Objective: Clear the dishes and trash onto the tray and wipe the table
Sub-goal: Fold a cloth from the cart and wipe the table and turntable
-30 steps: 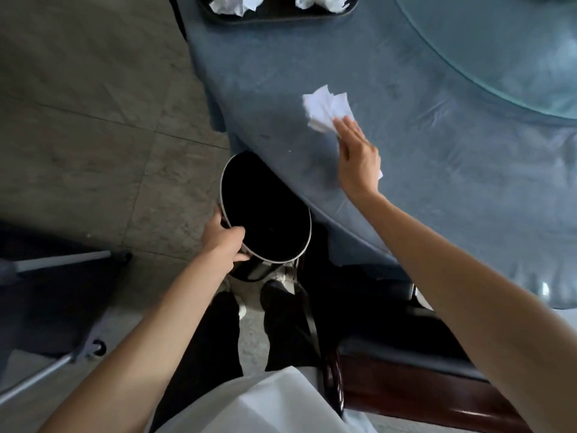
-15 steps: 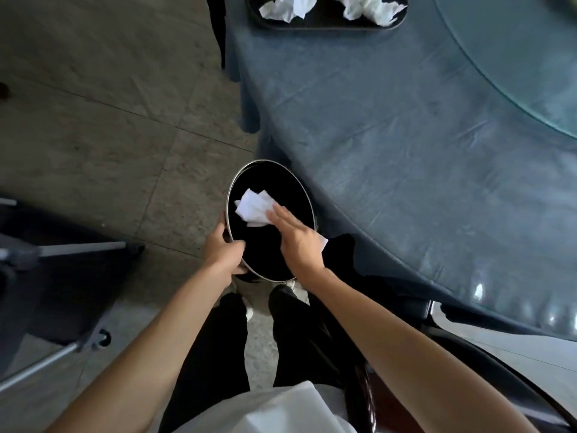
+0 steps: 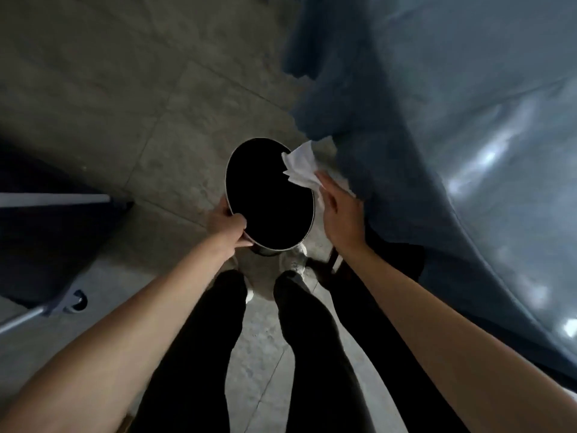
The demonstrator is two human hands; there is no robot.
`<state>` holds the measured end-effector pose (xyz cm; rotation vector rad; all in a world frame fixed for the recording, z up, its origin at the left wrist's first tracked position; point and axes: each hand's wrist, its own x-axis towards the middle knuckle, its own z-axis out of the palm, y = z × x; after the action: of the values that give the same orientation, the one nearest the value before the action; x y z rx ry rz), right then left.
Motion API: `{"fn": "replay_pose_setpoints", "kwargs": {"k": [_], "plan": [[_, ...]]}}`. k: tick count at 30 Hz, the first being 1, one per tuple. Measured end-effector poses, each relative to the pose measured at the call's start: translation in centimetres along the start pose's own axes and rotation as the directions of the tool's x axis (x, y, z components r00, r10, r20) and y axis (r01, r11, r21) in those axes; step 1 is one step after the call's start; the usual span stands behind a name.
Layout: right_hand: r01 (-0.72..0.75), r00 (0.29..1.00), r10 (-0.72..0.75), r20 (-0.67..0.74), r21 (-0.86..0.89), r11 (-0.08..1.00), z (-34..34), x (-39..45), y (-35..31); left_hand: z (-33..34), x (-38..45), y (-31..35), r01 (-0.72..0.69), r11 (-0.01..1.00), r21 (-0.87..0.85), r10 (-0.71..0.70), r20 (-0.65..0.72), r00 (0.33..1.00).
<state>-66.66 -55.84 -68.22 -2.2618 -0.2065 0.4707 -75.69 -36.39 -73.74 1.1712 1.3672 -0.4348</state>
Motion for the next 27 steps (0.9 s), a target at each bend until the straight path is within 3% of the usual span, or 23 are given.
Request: {"fn": "replay_pose_setpoints", "kwargs": {"k": [4, 11, 20, 27], "plan": [[0.030, 0.999, -0.030, 0.032, 0.008, 1.000, 6.4, 4.4, 5.3, 2.0, 8.6, -2.9, -0.115, 0.991, -0.074, 0.121, 0.080, 0.989], [0.026, 0.995, -0.024, 0.097, -0.020, 0.999, 13.8, 8.6, 11.2, 3.2, 18.8, -5.6, -0.143, 0.984, -0.105, 0.156, 0.132, 0.979], [-0.054, 0.994, 0.052, 0.092, 0.021, 0.998, 16.5, 9.9, 13.0, 2.8, 23.8, -8.9, -0.121, 0.984, -0.133, 0.132, 0.074, 0.989], [-0.064, 0.993, 0.061, 0.098, 0.028, 0.998, 17.7, 9.5, 12.4, 2.8, 24.7, -10.5, -0.184, 0.983, -0.003, 0.184, 0.078, 0.980]]}}
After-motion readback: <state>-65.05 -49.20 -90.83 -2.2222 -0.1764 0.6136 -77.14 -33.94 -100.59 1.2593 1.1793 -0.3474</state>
